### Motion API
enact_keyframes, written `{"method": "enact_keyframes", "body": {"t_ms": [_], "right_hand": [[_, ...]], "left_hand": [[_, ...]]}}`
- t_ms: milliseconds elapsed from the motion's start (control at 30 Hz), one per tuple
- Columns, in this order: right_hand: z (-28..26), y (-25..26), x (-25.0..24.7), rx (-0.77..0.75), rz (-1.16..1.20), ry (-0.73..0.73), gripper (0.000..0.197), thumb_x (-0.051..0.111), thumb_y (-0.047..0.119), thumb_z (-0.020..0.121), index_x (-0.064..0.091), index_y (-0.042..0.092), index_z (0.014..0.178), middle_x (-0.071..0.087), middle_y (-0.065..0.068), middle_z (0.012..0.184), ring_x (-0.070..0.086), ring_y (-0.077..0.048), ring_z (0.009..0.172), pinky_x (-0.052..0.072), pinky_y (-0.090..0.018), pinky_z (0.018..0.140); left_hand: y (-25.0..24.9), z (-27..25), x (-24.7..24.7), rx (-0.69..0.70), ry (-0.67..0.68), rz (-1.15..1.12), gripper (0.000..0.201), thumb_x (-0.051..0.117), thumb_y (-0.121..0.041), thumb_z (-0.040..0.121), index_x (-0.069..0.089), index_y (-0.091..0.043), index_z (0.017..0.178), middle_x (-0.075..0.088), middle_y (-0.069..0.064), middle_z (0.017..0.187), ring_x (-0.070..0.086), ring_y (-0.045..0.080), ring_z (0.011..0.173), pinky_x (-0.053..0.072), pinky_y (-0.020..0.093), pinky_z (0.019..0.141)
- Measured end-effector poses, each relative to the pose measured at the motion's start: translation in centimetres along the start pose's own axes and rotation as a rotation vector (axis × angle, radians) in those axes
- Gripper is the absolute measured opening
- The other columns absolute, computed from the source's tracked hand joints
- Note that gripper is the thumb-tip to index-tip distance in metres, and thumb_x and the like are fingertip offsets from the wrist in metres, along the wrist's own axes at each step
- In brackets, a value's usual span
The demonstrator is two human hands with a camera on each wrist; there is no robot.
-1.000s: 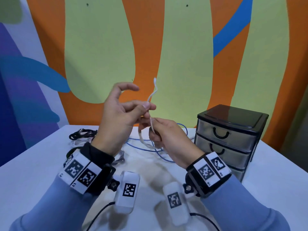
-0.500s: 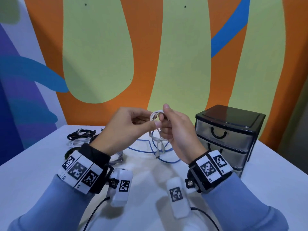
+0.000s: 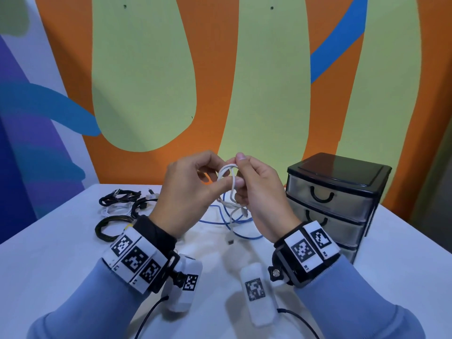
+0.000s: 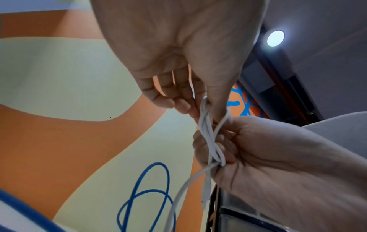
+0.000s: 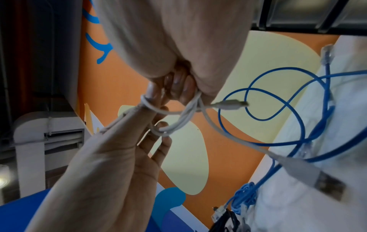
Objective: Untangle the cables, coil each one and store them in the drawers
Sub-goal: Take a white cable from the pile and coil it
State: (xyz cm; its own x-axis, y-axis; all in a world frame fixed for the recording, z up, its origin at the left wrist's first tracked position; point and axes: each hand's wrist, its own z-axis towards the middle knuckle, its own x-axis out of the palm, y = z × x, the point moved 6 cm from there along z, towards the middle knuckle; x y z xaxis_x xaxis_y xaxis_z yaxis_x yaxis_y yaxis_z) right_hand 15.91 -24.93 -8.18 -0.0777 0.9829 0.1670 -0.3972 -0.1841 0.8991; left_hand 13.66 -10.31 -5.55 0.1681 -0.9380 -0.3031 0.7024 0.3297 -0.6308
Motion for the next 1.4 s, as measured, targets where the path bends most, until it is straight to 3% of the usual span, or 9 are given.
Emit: {"method": "enact_keyframes", "body": {"t_ms": [100, 233, 500, 633, 833, 967, 1167, 1267, 1400], "right_hand": [[0.0, 0.7, -0.1, 0.000, 0.045, 0.018, 0.031, 0.054, 0.035, 0.109, 0.072, 0.013, 0.095, 0.034, -0.006, 0.066, 0.026, -0.011, 0.050, 0.019, -0.028, 0.052], [-0.1, 1.9, -0.6, -0.065, -0.002, -0.011, 0.036, 0.060, 0.035, 0.105, 0.075, 0.005, 0.092, 0.027, 0.008, 0.060, 0.025, -0.013, 0.055, 0.025, -0.025, 0.055], [0.1, 2.9, -1.9, -0.161, -0.223, -0.023, 0.028, 0.073, 0.036, 0.097, 0.076, 0.009, 0.088, 0.044, 0.011, 0.062, 0.037, -0.008, 0.058, 0.033, -0.022, 0.059], [0.5, 2.3, -2.4, -0.074, -0.148, -0.019, 0.022, 0.073, 0.031, 0.097, 0.072, 0.013, 0.086, 0.034, 0.012, 0.057, 0.029, -0.009, 0.049, 0.030, -0.019, 0.050], [0.3, 1.3, -1.3, 0.039, 0.103, 0.018, 0.022, 0.066, 0.026, 0.103, 0.066, 0.011, 0.086, 0.025, 0.008, 0.060, 0.020, -0.012, 0.054, 0.024, -0.020, 0.045], [-0.1, 1.0, -0.3, -0.006, 0.035, 0.017, 0.022, 0.062, 0.031, 0.105, 0.058, 0.018, 0.088, 0.034, 0.014, 0.055, 0.027, -0.010, 0.049, 0.025, -0.024, 0.050], [0.3, 0.3, -0.8, -0.046, -0.100, -0.076, 0.024, 0.053, 0.040, 0.108, 0.053, 0.022, 0.093, 0.051, 0.020, 0.064, 0.041, -0.004, 0.056, 0.034, -0.024, 0.058], [0.1, -0.2, -0.3, -0.014, -0.130, -0.063, 0.024, 0.049, 0.042, 0.109, 0.052, 0.021, 0.097, 0.055, 0.019, 0.064, 0.048, -0.002, 0.056, 0.039, -0.022, 0.059], [0.2, -0.5, -0.5, -0.007, -0.109, -0.065, 0.028, 0.051, 0.044, 0.108, 0.053, 0.020, 0.095, 0.048, 0.008, 0.071, 0.047, -0.008, 0.057, 0.040, -0.023, 0.056]], "left_hand": [[-0.7, -0.1, -0.6, 0.081, -0.105, -0.080, 0.018, 0.090, -0.026, 0.085, 0.082, -0.024, 0.102, 0.067, 0.002, 0.089, 0.058, 0.023, 0.076, 0.049, 0.040, 0.069], [-1.1, -0.1, -0.4, 0.071, -0.092, -0.258, 0.015, 0.083, -0.014, 0.090, 0.084, -0.013, 0.105, 0.071, 0.023, 0.094, 0.057, 0.035, 0.083, 0.047, 0.043, 0.074], [0.8, 0.1, -0.5, -0.421, 0.020, -0.705, 0.016, 0.068, -0.011, 0.095, 0.079, -0.006, 0.106, 0.079, 0.017, 0.100, 0.073, 0.020, 0.082, 0.060, 0.024, 0.078], [0.7, 0.7, -2.5, -0.209, -0.153, -0.380, 0.011, 0.076, -0.004, 0.093, 0.083, -0.009, 0.100, 0.081, 0.012, 0.092, 0.072, 0.023, 0.081, 0.059, 0.029, 0.082], [0.1, 0.7, -3.0, 0.040, -0.187, 0.081, 0.008, 0.088, -0.015, 0.085, 0.086, -0.022, 0.090, 0.080, -0.006, 0.085, 0.072, 0.016, 0.084, 0.056, 0.032, 0.082], [0.5, 0.5, -2.0, -0.054, -0.106, 0.138, 0.006, 0.086, -0.017, 0.088, 0.085, -0.022, 0.091, 0.080, -0.010, 0.081, 0.074, 0.012, 0.078, 0.058, 0.030, 0.080], [1.4, -0.1, 0.6, -0.404, 0.059, -0.328, 0.023, 0.060, 0.002, 0.098, 0.082, -0.004, 0.098, 0.081, 0.017, 0.094, 0.077, 0.027, 0.091, 0.061, 0.026, 0.078], [1.3, -0.2, 0.9, -0.402, 0.110, -0.359, 0.019, 0.076, -0.005, 0.093, 0.077, -0.007, 0.111, 0.080, 0.022, 0.094, 0.075, 0.028, 0.090, 0.061, 0.038, 0.091], [1.6, -0.3, 1.1, -0.416, 0.163, -0.400, 0.054, 0.090, -0.006, 0.080, 0.068, -0.019, 0.128, 0.080, 0.020, 0.096, 0.073, 0.027, 0.089, 0.049, 0.043, 0.104]]}}
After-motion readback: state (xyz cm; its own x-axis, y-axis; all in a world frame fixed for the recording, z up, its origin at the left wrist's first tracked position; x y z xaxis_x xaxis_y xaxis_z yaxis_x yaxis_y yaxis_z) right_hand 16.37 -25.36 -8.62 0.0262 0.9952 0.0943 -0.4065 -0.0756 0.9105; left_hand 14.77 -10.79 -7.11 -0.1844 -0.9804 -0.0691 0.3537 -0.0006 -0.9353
